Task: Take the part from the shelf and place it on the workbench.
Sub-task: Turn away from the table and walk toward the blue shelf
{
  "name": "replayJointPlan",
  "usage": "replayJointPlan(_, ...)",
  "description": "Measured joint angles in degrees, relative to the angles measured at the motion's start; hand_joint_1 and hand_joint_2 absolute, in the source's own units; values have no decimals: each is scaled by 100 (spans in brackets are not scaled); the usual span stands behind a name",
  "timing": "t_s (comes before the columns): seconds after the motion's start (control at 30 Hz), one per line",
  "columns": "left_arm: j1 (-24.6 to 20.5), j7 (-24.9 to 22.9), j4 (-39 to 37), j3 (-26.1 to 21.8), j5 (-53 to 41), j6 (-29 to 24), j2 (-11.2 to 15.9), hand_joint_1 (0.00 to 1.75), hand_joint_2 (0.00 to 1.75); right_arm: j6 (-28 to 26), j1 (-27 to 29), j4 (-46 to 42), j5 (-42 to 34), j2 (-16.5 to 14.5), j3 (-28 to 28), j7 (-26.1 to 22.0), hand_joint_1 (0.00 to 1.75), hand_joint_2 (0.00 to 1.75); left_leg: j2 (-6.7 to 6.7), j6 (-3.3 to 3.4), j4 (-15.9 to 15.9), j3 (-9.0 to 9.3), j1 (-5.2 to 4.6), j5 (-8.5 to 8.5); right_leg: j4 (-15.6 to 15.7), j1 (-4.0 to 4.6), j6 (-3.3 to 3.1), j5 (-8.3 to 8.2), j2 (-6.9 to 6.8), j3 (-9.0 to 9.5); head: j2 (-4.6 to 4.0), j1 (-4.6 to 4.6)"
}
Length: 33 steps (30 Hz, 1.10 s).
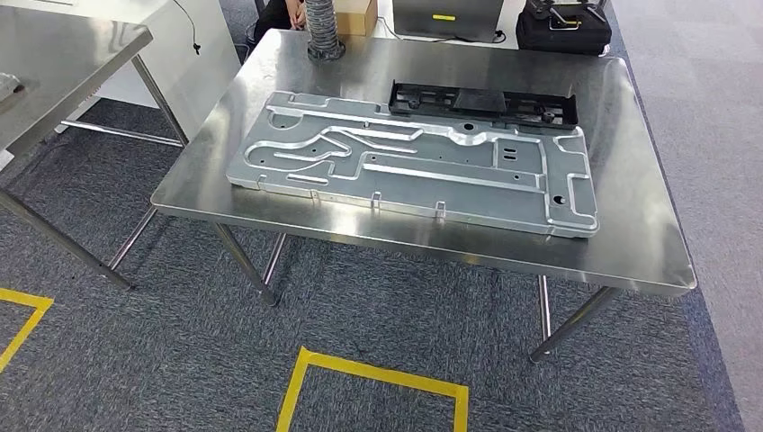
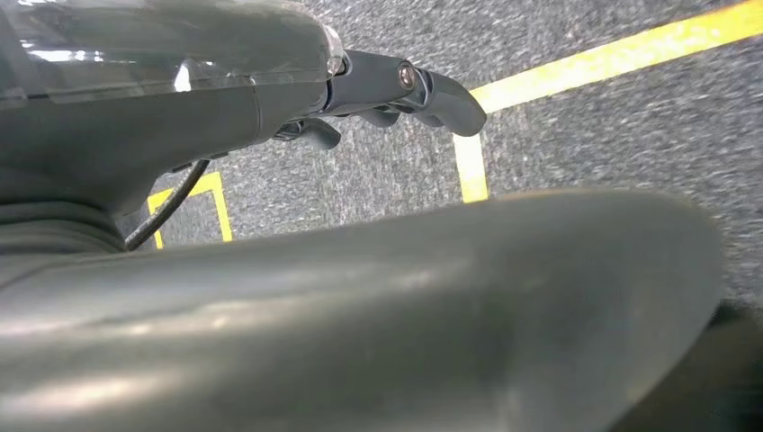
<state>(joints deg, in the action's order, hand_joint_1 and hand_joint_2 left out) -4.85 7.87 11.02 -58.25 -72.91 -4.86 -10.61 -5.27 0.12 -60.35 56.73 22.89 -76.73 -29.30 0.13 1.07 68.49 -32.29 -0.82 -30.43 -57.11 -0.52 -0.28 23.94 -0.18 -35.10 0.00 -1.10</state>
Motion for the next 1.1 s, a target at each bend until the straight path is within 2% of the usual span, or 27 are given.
replayJointPlan(0.07,-31,1,7,0,-1,-3,22,0,0,-173,-61,361,125,-166,-100,61,0,0,11,137,-944,675,-61,-18,4,33,21,-127,6,-82,2,0)
replayJointPlan(0.1,-45,2,10,0,-6,-5,30,0,0,-273,-92,560,172,-234,-137,87,0,0,18,175,-1269,879,-87,-73,21,29,45,-191,3,-93,2,-2)
replayJointPlan(0.13,-52,2,13,0,-11,-5,34,0,0,-374,-124,760,203,-298,-164,113,0,0,27,193,-1447,964,-105,-103,45,22,76,-256,-1,-95,3,-3)
replayJointPlan(0.2,-52,3,9,1,-25,-2,20,0,0,-568,-191,1195,222,-392,-204,171,0,0,45,229,-1535,889,-94,45,106,12,135,-346,6,-112,2,-7)
replayJointPlan(0.23,-54,3,7,1,-31,-1,15,0,0,-660,-213,1421,214,-447,-226,216,0,0,57,260,-1578,828,-78,143,57,12,156,-243,13,-150,2,-6)
replayJointPlan(0.27,-53,4,5,1,-41,1,10,0,0,-739,-233,1664,203,-514,-254,272,0,0,73,287,-1620,748,-57,251,-102,9,181,-11,20,-210,1,-5)
replayJointPlan(0.3,-54,5,4,0,-56,2,9,0,0,-799,-260,1902,190,-587,-284,340,0,0,94,302,-1636,658,-46,344,-386,-15,206,324,21,-285,1,-3)
replayJointPlan(0.33,-50,5,4,0,-71,4,9,0,0,-844,-292,2142,177,-665,-312,415,0,0,117,308,-1635,552,-43,424,-747,-38,240,643,22,-353,0,-3)
replayJointPlan(0.37,-48,4,4,1,-89,8,7,0,0,-862,-324,2369,166,-751,-330,492,0,0,150,300,-1620,442,-43,499,-1117,-68,280,841,20,-399,0,-3)
replayJointPlan(0.4,-48,3,4,2,-109,13,4,0,0,-869,-351,2570,151,-824,-342,558,0,0,189,287,-1588,328,-39,563,-1396,-99,321,870,18,-398,0,-3)
replayJointPlan(0.43,-50,-3,4,5,-125,20,1,0,0,-869,-372,2764,134,-906,-355,609,0,0,233,267,-1532,202,-30,616,-1526,-132,364,749,11,-328,0,-3)
replayJointPlan(0.47,-54,-14,4,9,-140,25,-3,0,0,-868,-389,2936,118,-971,-371,652,0,0,280,241,-1452,66,-14,658,-1475,-165,409,554,-8,-174,0,-2)
replayJointPlan(0.5,-62,-28,4,13,-153,33,-4,0,0,-867,-408,3097,108,-1039,-388,684,0,0,325,208,-1348,-74,2,686,-1228,-199,457,400,-65,78,0,-3)
replayJointPlan(0.53,-77,-44,8,15,-159,39,-2,0,0,-864,-436,3253,108,-1116,-402,719,0,0,367,167,-1230,-207,11,699,-831,-210,503,396,-171,392,1,0)
replayJointPlan(0.6,-111,-53,14,17,-151,45,3,0,0,-839,-494,3508,146,-1258,-411,793,0,0,455,77,-1035,-367,16,698,-141,-179,439,650,-333,843,2,-3)
replayJointPlan(0.63,-128,-40,18,16,-133,42,5,0,0,-815,-510,3610,181,-1320,-410,834,0,0,506,34,-989,-388,20,704,23,-147,368,772,-352,921,2,-4)
replayJointPlan(0.67,-138,-19,17,16,-113,34,4,0,0,-791,-506,3703,218,-1376,-409,870,0,0,562,-4,-974,-382,31,719,48,-130,274,792,-314,908,2,-8)
replayJointPlan(0.7,-145,3,17,15,-96,22,8,0,0,-771,-487,3789,255,-1430,-408,898,0,0,576,-46,-961,-378,51,725,42,-130,214,759,-280,880,2,-7)
replayJointPlan(0.73,-145,20,17,15,-84,8,14,0,0,-756,-470,3861,281,-1465,-407,923,0,0,520,-92,-903,-395,72,651,39,-128,163,710,-240,849,1,-8)
replayJointPlan(0.8,-129,34,17,15,-80,-16,27,0,0,-742,-474,3986,312,-1523,-407,968,0,0,284,-171,-498,-521,99,235,42,-128,85,596,-150,744,0,-9)
replayJointPlan(0.87,-117,25,17,15,-86,-30,34,0,0,-730,-515,4105,327,-1571,-404,1021,0,0,107,-193,213,-717,101,-270,35,-112,54,484,-21,595,0,-10)
replayJointPlan(0.9,-115,16,17,15,-92,-33,37,0,0,-725,-526,4160,334,-1591,-401,1047,0,0,72,-185,474,-756,101,-386,30,-102,50,432,52,523,0,-10)
replayJointPlan(0.93,-116,4,17,15,-98,-35,38,0,0,-722,-528,4209,341,-1606,-396,1072,0,0,52,-166,546,-704,100,-383,25,-92,53,386,125,461,1,-10)
replayJointPlan(0.97,-117,-6,17,15,-105,-36,38,0,0,-719,-525,4248,349,-1614,-390,1091,0,0,30,-136,392,-543,99,-282,21,-83,60,346,198,410,1,-10)
replayJointPlan(1.0,-122,-13,17,15,-112,-36,38,0,0,-714,-524,4283,360,-1621,-383,1104,0,0,-22,-92,39,-285,96,-132,18,-76,70,312,271,370,1,-10)
replayJointPlan(1.07,-141,-22,17,15,-121,-36,43,0,0,-696,-531,4345,389,-1638,-364,1114,0,0,-249,-3,-781,243,87,77,18,-69,106,248,402,313,1,-10)
replayJointPlan(1.1,-149,-24,17,15,-123,-36,46,0,0,-684,-535,4370,404,-1648,-353,1112,0,0,-341,21,-1044,397,80,121,21,-71,137,216,461,295,1,-9)
